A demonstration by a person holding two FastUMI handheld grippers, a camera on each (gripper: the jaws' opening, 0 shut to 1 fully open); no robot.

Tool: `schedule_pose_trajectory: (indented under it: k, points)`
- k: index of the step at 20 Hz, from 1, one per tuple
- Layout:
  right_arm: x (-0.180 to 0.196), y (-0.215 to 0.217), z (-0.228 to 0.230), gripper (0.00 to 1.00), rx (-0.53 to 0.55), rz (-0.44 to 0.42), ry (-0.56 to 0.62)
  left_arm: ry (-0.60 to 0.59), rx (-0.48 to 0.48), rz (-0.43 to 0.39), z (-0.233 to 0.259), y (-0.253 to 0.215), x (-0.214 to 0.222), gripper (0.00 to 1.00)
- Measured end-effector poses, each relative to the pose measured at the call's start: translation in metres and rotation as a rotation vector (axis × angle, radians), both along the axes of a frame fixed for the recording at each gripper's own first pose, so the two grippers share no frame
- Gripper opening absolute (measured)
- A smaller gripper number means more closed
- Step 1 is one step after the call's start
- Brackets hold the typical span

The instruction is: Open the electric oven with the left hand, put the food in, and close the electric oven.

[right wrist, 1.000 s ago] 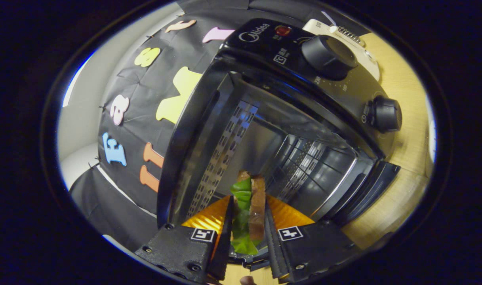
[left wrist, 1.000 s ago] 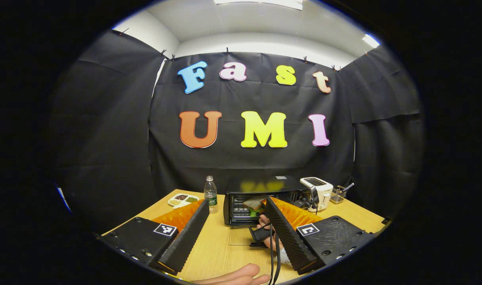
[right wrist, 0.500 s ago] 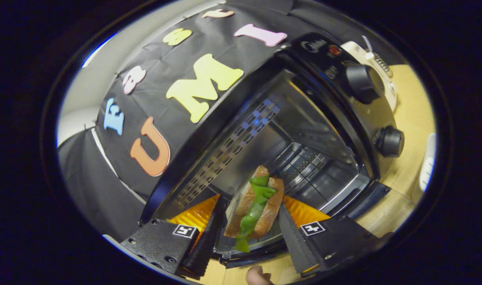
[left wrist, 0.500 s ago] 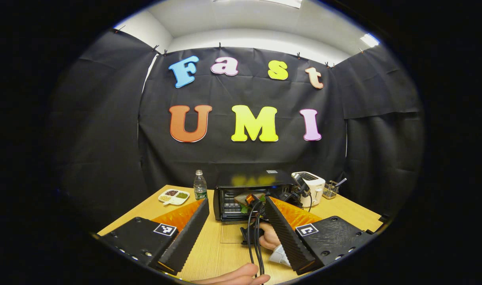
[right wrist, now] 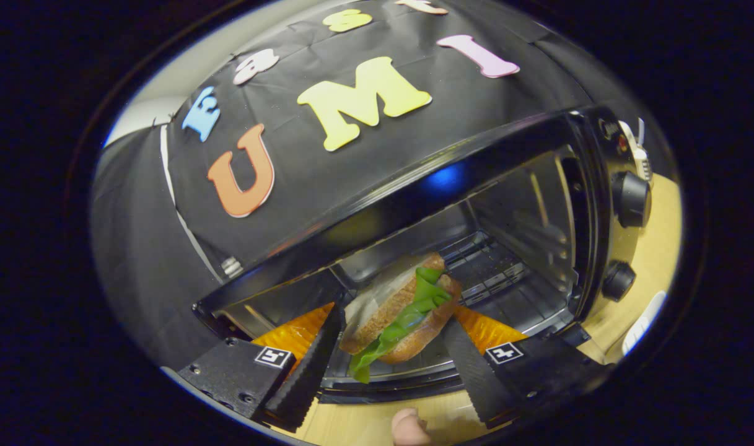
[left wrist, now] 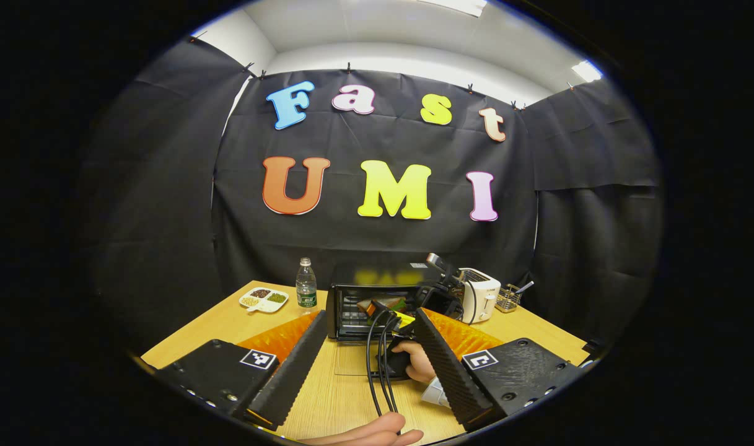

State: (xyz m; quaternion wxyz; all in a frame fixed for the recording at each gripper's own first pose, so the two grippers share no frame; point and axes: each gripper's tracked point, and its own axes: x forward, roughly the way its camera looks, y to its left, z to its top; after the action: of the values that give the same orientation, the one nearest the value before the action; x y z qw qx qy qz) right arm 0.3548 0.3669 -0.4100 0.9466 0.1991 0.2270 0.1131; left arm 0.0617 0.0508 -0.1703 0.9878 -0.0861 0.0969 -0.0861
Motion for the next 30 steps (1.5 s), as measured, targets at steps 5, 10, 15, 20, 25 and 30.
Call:
schedule_pose_trajectory:
  k: [5, 10, 15, 20, 25, 30]
  points:
    - [0.0, 0.001, -0.007, 1.0, -0.18, 0.148, 0.007, 0.017, -0.034, -0.004, -0.005, 0.0, -0.002, 0.92]
    - [0.001, -0.005, -0.012, 1.0, -0.257, 0.213, 0.029, 0.028, 0.01, 0.033, -0.014, 0.009, -0.001, 0.92]
    - [-0.009, -0.01, -0.018, 1.0, -0.338, 0.265, 0.113, 0.049, 0.018, 0.051, -0.022, 0.012, -0.002, 0.93]
    - [-0.032, -0.03, -0.015, 1.0, -0.374, 0.33, 0.205, 0.045, 0.012, 0.065, -0.023, 0.017, 0.001, 0.92]
    - [-0.055, -0.046, 0.001, 1.0, -0.321, 0.344, 0.236, 0.039, 0.037, 0.079, -0.025, 0.018, 0.002, 0.93]
    - [-0.056, -0.06, 0.009, 1.0, -0.376, 0.334, 0.216, 0.06, 0.029, 0.075, -0.033, 0.011, 0.005, 0.93]
